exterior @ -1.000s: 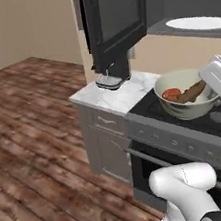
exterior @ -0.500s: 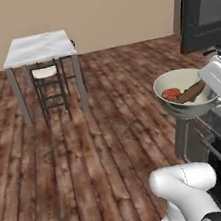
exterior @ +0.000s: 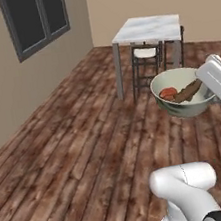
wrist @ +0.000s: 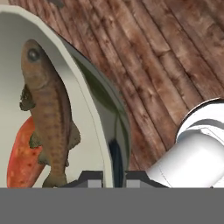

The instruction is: The microwave is finished heating the fish and sweet potato. Take the bowl containing the food and place it on the dining counter.

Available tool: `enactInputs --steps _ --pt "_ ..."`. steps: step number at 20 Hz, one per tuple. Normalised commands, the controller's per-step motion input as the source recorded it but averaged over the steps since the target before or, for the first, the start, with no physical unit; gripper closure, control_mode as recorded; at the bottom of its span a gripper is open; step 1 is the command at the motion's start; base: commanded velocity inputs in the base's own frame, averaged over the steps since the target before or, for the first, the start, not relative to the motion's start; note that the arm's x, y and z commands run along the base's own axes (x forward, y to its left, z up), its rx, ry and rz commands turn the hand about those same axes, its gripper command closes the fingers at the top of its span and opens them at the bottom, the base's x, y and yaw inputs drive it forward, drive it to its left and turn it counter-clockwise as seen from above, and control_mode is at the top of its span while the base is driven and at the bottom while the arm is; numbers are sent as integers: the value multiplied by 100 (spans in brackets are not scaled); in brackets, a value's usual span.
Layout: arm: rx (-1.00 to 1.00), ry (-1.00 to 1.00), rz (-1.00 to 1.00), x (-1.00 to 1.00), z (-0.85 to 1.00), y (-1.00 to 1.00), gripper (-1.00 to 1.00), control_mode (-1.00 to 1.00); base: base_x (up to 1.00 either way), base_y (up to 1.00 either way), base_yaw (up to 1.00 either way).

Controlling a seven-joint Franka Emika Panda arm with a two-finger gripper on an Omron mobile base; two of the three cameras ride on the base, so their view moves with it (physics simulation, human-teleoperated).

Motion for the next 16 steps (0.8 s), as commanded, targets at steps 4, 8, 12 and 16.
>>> enactInputs --steps 4,8,12,16 --pt "0 0 0 0 0 0 100 100 95 5 5" --pt "0 0 0 0 0 0 100 100 100 0 0" --pt "0 0 0 0 0 0 100 100 100 -1 0" --pt "0 0 0 0 0 0 100 100 100 0 -2"
